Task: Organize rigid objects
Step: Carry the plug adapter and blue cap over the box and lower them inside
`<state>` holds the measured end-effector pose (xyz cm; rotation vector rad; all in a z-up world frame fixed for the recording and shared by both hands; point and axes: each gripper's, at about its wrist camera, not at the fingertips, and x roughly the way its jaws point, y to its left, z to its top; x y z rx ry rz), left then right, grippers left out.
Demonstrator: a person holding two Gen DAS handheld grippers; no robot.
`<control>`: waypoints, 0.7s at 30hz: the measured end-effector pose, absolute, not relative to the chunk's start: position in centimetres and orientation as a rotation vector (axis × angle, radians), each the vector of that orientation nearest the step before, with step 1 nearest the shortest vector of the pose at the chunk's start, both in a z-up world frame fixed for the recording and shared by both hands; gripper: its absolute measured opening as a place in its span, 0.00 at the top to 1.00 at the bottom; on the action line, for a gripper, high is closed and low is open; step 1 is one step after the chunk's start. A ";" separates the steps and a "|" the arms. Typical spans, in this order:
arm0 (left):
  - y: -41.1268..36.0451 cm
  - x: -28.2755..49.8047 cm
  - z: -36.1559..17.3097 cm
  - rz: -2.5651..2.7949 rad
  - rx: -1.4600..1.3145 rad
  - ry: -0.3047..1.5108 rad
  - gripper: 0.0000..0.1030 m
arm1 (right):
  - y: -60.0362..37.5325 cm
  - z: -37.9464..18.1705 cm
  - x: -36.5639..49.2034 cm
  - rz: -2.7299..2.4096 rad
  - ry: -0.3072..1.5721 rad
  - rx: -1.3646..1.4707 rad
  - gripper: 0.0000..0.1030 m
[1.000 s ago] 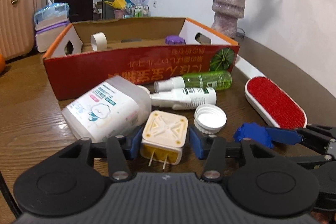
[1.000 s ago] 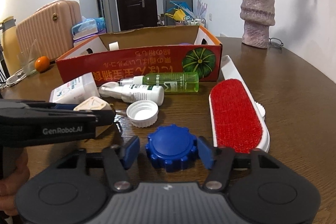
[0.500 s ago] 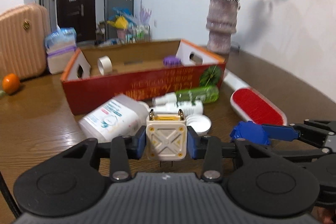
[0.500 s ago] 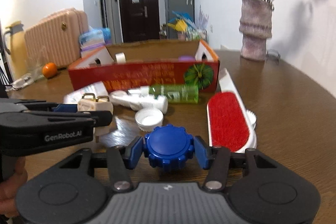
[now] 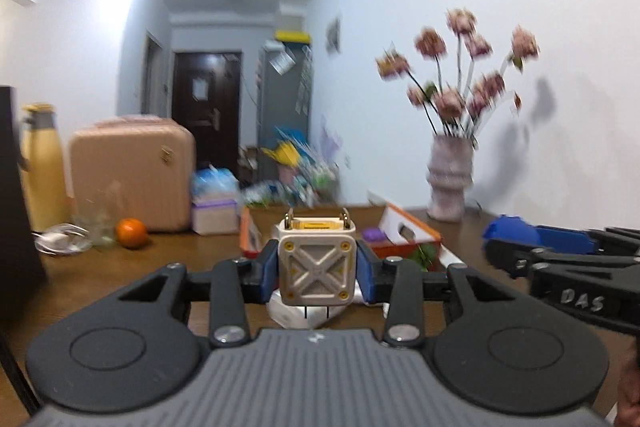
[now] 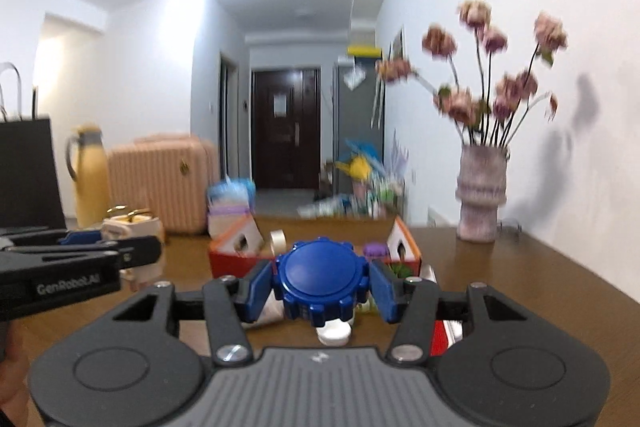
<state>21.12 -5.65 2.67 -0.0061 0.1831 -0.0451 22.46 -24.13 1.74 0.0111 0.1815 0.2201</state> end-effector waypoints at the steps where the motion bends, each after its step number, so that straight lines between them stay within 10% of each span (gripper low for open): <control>1: -5.4 20.0 2.9 -0.029 -0.009 0.161 0.62 | -24.1 2.1 21.5 0.218 0.160 0.017 0.50; 21: -2.4 9.4 5.5 0.048 -0.023 -0.004 0.62 | -23.1 6.0 10.4 0.207 -0.045 -0.001 0.50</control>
